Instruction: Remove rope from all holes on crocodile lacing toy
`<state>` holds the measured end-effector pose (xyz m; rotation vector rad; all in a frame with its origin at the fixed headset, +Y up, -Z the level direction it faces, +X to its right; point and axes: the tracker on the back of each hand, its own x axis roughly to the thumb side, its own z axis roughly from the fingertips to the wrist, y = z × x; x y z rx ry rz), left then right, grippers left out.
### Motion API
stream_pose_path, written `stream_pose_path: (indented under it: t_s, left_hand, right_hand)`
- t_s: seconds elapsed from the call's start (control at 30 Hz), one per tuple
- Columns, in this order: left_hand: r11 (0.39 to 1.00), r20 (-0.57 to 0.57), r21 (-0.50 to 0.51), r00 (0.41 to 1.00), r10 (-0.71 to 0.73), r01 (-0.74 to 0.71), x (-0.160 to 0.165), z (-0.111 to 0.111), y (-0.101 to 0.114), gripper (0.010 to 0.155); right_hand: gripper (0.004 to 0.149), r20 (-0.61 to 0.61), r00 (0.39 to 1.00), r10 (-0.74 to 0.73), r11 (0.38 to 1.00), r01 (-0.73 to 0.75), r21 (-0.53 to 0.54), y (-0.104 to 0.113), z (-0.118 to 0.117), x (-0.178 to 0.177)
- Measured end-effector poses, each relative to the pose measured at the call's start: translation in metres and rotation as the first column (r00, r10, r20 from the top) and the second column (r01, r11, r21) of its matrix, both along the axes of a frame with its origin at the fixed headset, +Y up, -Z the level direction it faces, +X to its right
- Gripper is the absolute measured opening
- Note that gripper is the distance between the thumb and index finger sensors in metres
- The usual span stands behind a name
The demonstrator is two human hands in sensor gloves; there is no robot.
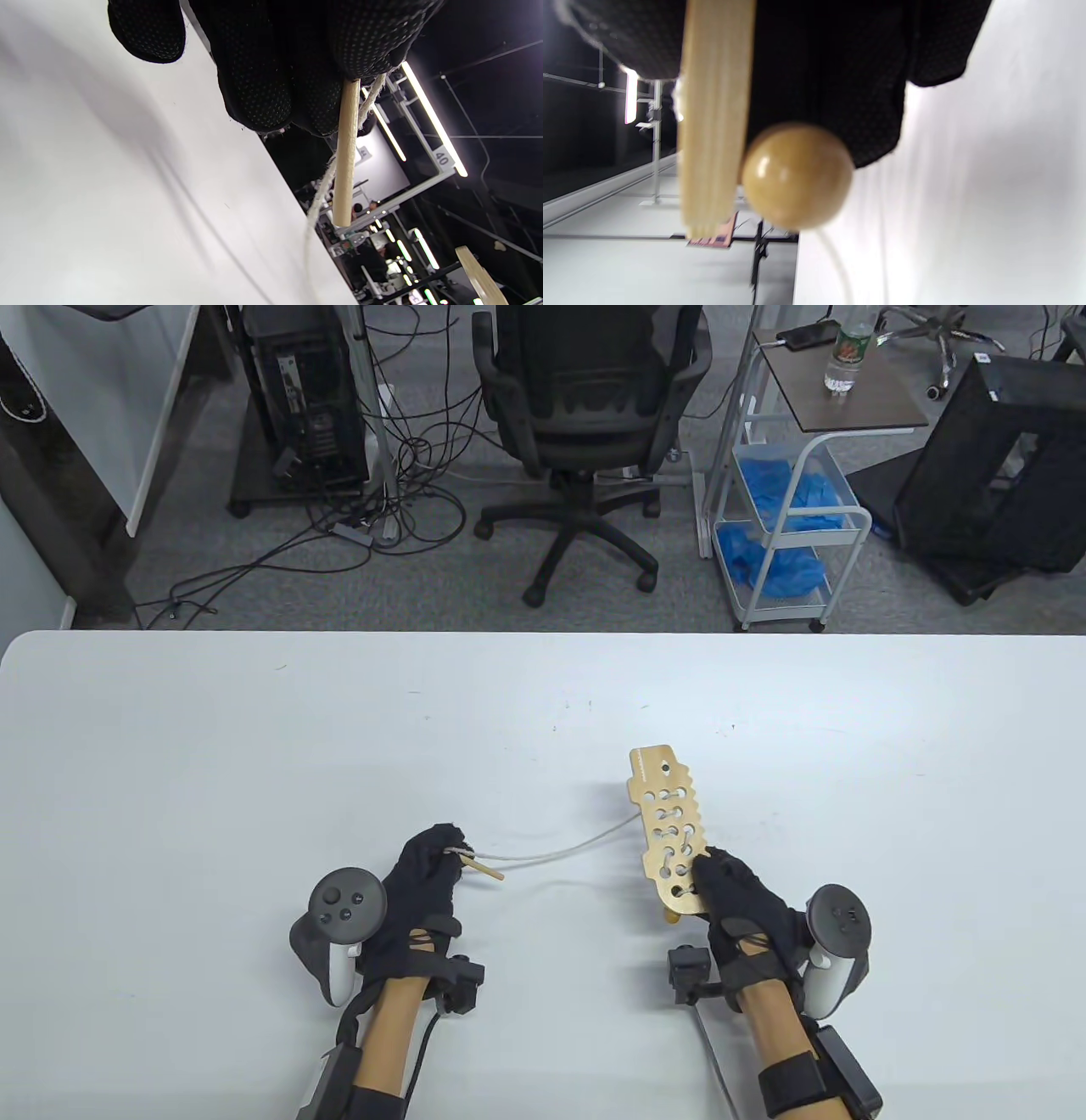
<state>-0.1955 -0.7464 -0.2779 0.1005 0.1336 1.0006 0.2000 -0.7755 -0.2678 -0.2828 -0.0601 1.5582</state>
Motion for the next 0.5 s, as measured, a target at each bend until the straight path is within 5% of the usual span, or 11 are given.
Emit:
stream_pose_path:
  t_s: [0.2,0.5]
  left_hand:
    - [0.977,0.055,-0.032,0.976,0.21,-0.209,0.01,0.001,-0.003,0.043]
    - [0.875,0.152,-0.13,0.863,0.482,-0.467,0.017,-0.002,-0.012,0.043]
  right_hand:
    - [0.047,-0.182,0.983,-0.039,0.995,0.055,0.082,0.004,0.002,-0.033]
    - [0.047,-0.346,0.938,-0.029,0.984,0.087,0.154,0.009,0.004,-0.055]
